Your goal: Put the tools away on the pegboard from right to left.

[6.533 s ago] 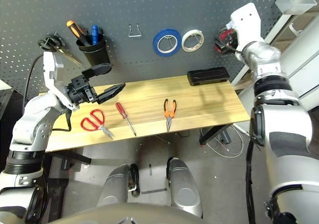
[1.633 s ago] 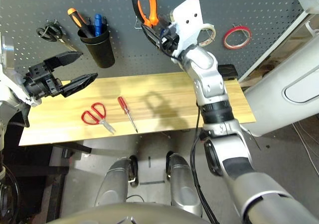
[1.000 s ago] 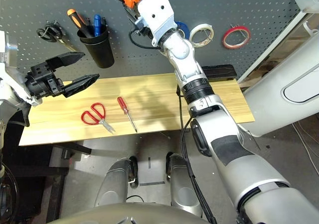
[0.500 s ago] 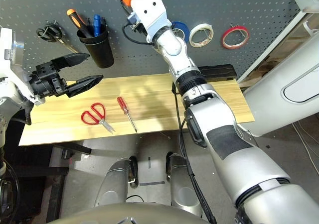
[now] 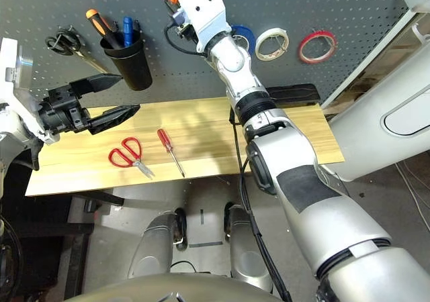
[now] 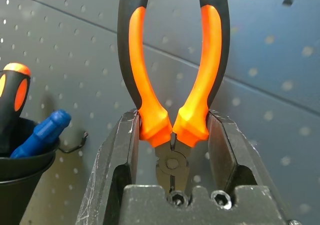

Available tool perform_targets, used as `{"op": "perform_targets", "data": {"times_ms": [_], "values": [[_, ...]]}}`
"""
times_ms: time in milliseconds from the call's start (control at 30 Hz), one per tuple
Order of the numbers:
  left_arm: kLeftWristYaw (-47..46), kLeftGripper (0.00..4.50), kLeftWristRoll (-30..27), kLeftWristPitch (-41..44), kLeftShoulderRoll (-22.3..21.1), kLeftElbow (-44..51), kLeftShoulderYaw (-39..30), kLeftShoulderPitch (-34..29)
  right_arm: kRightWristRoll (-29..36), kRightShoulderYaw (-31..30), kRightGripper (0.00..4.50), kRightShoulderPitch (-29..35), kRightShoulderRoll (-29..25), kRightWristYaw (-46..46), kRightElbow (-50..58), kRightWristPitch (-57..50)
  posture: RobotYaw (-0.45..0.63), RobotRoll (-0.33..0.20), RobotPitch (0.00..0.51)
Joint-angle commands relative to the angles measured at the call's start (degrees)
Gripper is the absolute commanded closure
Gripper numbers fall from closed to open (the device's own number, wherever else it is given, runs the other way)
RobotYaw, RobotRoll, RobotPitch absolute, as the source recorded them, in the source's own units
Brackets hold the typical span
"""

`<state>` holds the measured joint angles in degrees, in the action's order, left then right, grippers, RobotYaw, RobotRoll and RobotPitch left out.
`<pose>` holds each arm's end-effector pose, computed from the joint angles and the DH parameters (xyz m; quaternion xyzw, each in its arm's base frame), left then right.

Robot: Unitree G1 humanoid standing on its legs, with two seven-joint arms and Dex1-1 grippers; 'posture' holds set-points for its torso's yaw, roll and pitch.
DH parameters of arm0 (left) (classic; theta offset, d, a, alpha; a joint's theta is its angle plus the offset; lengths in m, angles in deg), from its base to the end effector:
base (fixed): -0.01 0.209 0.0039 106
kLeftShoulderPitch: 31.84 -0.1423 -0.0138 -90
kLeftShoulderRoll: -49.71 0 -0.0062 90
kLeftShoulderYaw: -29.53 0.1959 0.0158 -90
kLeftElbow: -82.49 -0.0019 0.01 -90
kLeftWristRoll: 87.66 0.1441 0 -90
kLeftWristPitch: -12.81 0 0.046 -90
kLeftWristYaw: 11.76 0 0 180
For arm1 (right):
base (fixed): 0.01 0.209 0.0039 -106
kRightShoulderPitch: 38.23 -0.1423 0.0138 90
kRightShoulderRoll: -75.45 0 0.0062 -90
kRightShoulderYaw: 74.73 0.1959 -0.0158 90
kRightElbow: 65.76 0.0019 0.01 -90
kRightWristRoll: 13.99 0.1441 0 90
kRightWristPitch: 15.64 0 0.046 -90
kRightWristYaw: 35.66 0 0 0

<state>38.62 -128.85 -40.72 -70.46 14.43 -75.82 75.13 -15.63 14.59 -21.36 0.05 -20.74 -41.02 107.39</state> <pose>0.2254 0.2658 0.2164 0.0964 -0.0173 -0.4613 0.8818 0.3785 -0.0571 0.2224 -0.1137 -0.3186 0.2745 0.9001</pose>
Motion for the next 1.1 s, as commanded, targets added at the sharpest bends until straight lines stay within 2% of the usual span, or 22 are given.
{"op": "perform_targets", "data": {"times_ms": [33,667,1100], "values": [[0.30,0.00,-1.05,0.60,-0.83,2.04,-0.72,-1.48,1.27,1.41,2.41,-1.27,0.49,0.94,-0.19,1.32,0.08,0.000,0.254],[-0.69,0.00,-1.87,1.10,-1.66,3.90,-1.56,-2.85,2.50,4.48,2.41,-3.47,2.38,1.93,-4.72,-0.09,0.12,0.000,0.247],[-0.92,0.00,-1.90,0.85,-1.33,3.83,-1.17,-3.01,3.68,4.83,2.41,-4.29,2.33,6.07,-2.13,1.14,0.11,0.000,0.250]]}}
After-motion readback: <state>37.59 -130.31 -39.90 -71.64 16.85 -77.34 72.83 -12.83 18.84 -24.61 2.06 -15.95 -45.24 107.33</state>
